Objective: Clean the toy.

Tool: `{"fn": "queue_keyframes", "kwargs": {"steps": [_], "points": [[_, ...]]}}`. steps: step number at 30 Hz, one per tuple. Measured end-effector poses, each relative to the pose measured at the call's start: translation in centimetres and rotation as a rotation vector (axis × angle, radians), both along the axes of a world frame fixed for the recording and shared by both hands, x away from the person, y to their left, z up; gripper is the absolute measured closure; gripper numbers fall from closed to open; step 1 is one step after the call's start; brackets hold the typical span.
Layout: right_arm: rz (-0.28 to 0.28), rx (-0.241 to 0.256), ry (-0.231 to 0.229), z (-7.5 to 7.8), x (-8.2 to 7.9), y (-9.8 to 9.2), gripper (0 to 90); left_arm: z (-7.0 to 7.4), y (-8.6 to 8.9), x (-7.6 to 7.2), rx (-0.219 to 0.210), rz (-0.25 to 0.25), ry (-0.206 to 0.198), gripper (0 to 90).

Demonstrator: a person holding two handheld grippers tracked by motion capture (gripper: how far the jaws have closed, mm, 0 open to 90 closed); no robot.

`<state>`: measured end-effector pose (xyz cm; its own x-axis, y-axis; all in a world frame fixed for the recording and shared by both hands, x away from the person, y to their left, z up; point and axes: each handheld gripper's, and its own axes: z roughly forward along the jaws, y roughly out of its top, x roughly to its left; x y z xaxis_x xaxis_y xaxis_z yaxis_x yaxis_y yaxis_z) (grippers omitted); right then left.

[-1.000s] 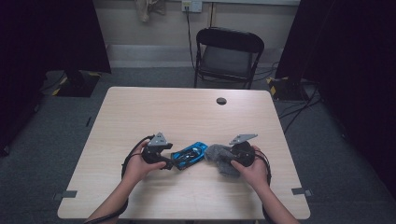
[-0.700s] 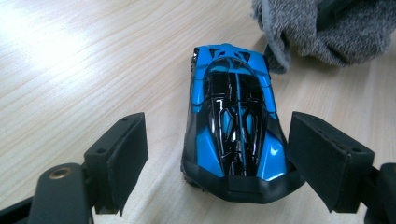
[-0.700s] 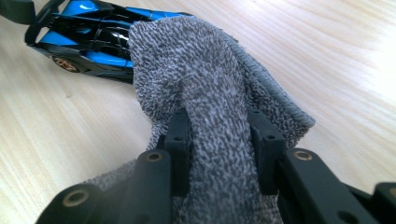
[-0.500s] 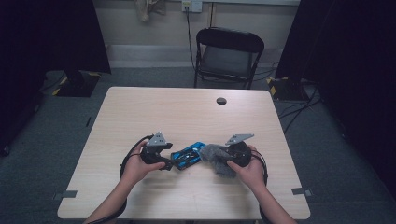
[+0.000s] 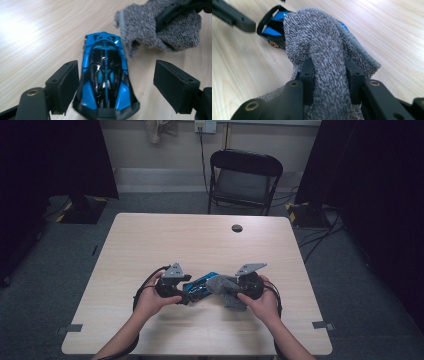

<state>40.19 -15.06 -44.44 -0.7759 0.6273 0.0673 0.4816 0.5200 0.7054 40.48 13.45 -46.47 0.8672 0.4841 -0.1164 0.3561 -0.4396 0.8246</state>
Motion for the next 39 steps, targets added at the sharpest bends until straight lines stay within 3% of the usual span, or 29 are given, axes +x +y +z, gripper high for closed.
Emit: {"fn": "queue_keyframes", "kwargs": {"steps": [3, 12, 17, 18, 19, 20, 24, 26, 31, 34, 39], "points": [[0.024, 0.020, -0.006, 0.5, 0.0, 0.0, 65.6, 0.0, -0.5, -0.1, 0.000, -0.017, 0.000, 20.6], [0.058, 0.015, 0.005, 0.4, -0.2, 1.0, 65.6, 0.7, -2.0, -0.2, -0.004, -0.065, -0.025, 22.7], [0.094, 0.027, 0.007, 0.4, -0.3, 1.6, 65.3, 0.4, -2.7, 0.1, 0.008, -0.098, -0.017, 34.1], [0.102, 0.028, 0.008, 0.5, -0.3, 1.8, 65.3, 0.4, -2.8, 0.1, 0.004, -0.105, -0.005, 41.3], [0.102, 0.028, 0.008, 0.5, -0.3, 1.8, 65.3, 0.4, -2.9, 0.2, 0.001, -0.110, -0.004, 41.3], [0.105, 0.033, 0.008, 0.6, -0.3, 1.9, 65.2, 0.5, -3.1, 0.2, 0.005, -0.116, -0.007, 47.1], [0.121, 0.040, 0.010, 0.6, -0.3, 2.0, 65.2, 0.7, -3.5, 0.3, 0.001, -0.147, -0.007, 53.6], [0.127, 0.045, 0.008, 0.6, -0.3, 2.0, 65.2, 0.7, -3.6, 0.4, 0.021, -0.157, -0.011, 54.9], [0.156, 0.047, 0.011, 0.7, -0.4, 2.0, 63.8, 0.7, -3.7, 0.3, 0.040, -0.192, 0.015, 72.8], [0.162, 0.052, 0.016, 0.6, -0.4, 2.1, 62.2, 0.9, -3.5, 0.3, 0.043, -0.175, 0.047, 80.2], [0.160, 0.085, 0.023, 0.8, -0.4, 2.2, 53.1, 1.8, -2.8, 0.2, 0.021, -0.157, 0.047, 82.3]]}}
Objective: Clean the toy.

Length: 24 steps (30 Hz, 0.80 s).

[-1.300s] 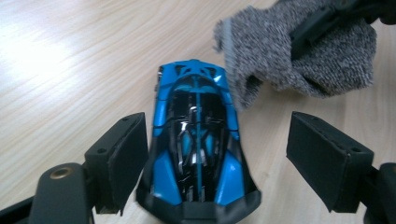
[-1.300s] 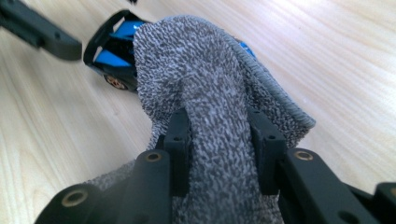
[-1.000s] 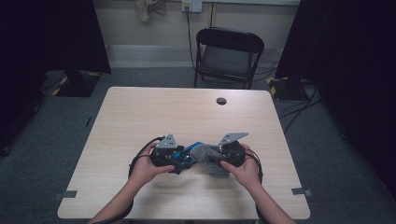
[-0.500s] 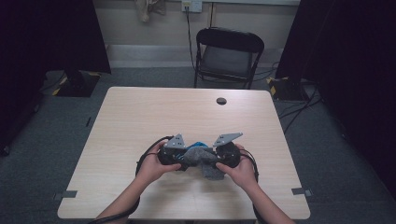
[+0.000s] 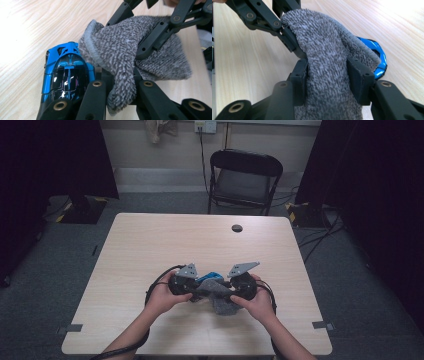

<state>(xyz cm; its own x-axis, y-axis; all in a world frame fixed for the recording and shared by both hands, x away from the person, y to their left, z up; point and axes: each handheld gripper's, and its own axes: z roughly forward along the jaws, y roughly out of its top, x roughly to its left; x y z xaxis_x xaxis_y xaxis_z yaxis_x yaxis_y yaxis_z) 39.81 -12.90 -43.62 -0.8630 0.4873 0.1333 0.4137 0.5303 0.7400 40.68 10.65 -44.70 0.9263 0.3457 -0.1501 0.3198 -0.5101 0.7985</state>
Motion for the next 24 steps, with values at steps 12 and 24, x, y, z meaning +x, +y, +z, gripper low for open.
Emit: {"fn": "queue_keyframes", "kwargs": {"steps": [12, 24], "points": [[-0.042, 0.050, -0.017, 1.2, 0.2, -0.7, 17.1, 1.8, 4.6, 0.1, -0.007, 0.082, -0.024, 82.9], [-0.117, 0.000, -0.039, 0.7, 2.0, -0.5, 16.7, 4.1, 12.6, -2.0, -0.018, 0.155, -0.063, 82.8]]}}
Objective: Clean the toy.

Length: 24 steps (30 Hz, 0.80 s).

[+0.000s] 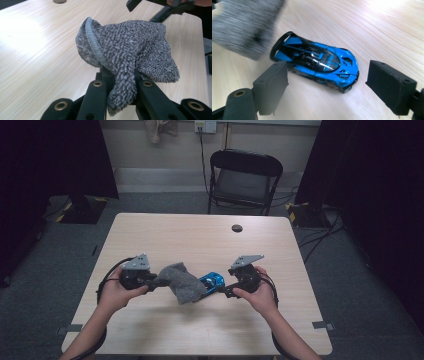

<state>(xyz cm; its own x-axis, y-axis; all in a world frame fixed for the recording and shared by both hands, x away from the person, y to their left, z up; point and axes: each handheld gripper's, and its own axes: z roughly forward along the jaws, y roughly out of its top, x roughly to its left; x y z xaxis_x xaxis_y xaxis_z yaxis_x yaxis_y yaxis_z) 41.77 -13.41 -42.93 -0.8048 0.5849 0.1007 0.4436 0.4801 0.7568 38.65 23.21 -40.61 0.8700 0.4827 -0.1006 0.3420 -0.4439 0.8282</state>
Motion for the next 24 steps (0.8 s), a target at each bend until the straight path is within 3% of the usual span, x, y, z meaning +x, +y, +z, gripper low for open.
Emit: {"fn": "queue_keyframes", "kwargs": {"steps": [3, 7, 10, 12, 17, 20, 21, 24], "points": [[-0.024, -0.016, 0.008, -0.6, 0.6, 0.9, 16.9, -0.6, 1.4, -0.8, 0.027, 0.012, 0.015, 82.7], [-0.029, -0.053, 0.009, -1.3, 1.2, 2.4, 17.5, -2.5, 2.2, -1.5, 0.077, 0.000, 0.059, 82.5], [-0.067, -0.042, 0.025, -1.8, 1.6, 3.5, 19.2, -4.1, 1.9, -1.8, 0.103, -0.008, 0.087, 82.1], [-0.059, -0.030, 0.039, -2.2, 1.9, 4.3, 19.8, -4.9, 1.6, -1.7, 0.119, -0.014, 0.094, 81.8], [-0.043, -0.060, 0.040, -3.3, 2.2, 6.1, 20.1, -5.9, 0.9, -1.3, 0.153, -0.022, 0.087, 76.2], [-0.043, -0.064, 0.048, -3.8, 2.2, 6.7, 20.1, -6.1, 1.1, -1.0, 0.137, -0.010, 0.044, 50.4], [-0.038, -0.066, 0.049, -4.1, 2.2, 6.9, 20.1, -6.0, 1.3, -0.9, 0.143, 0.000, 0.024, 32.5], [-0.036, -0.072, 0.039, -4.3, 2.2, 7.0, 20.1, -4.8, 1.8, -1.0, 0.147, 0.001, -0.074, 24.3]]}}
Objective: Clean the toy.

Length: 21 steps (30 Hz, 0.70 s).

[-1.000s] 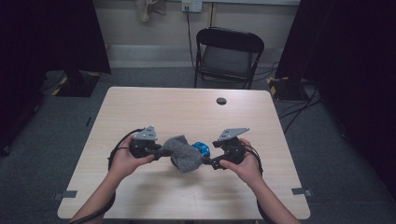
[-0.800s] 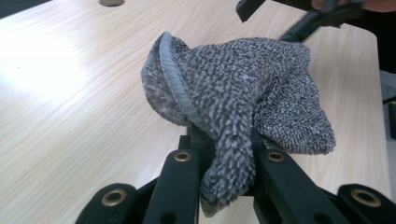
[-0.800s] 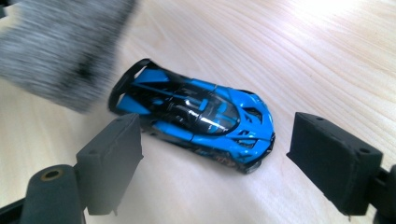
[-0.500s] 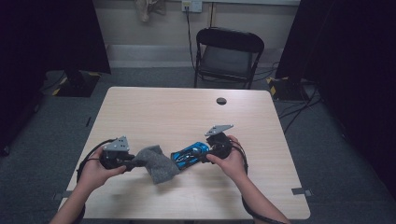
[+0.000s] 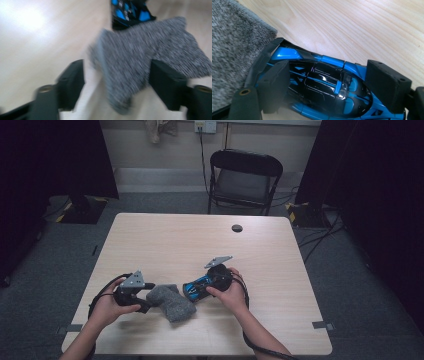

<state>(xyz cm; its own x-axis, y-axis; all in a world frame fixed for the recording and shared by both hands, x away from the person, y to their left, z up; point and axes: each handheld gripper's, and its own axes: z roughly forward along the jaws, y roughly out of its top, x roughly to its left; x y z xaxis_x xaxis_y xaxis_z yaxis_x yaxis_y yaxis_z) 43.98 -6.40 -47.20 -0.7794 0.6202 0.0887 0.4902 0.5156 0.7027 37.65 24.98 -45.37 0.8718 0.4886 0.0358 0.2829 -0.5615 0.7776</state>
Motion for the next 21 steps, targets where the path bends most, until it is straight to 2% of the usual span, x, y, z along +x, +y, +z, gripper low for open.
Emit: {"fn": "queue_keyframes", "kwargs": {"steps": [3, 5, 7, 9, 13, 15, 19, 21], "points": [[-0.002, 0.004, 0.000, 0.0, 0.0, 0.0, 20.1, 1.1, -0.5, -0.1, -0.035, -0.049, -0.023, 20.7], [0.001, 0.003, -0.001, 0.0, 0.0, 0.0, 20.0, 1.2, -1.7, -0.1, -0.018, -0.109, -0.029, 20.0], [0.000, 0.001, -0.002, 0.0, 0.0, 0.0, 19.9, 0.8, -3.1, -0.1, 0.007, -0.176, -0.008, 20.0], [0.001, 0.001, -0.002, 0.0, 0.0, 0.1, 19.2, 0.0, -4.3, -0.1, 0.021, -0.221, 0.012, 20.2], [0.006, -0.008, 0.000, 0.0, 0.0, 0.3, 18.5, -1.8, -5.5, 0.0, 0.066, -0.233, 0.069, 20.0], [0.004, -0.007, -0.001, 0.0, 0.0, 0.3, 18.5, -2.5, -5.7, 0.1, 0.069, -0.215, 0.096, 19.3], [0.002, 0.000, -0.003, -0.1, -0.1, 0.3, 18.3, -3.0, -5.8, 0.1, 0.053, -0.137, 0.154, 22.5], [0.003, 0.004, -0.006, -0.1, -0.1, 0.3, 18.3, -3.0, -5.8, 0.1, 0.064, -0.132, 0.158, 27.9]]}}
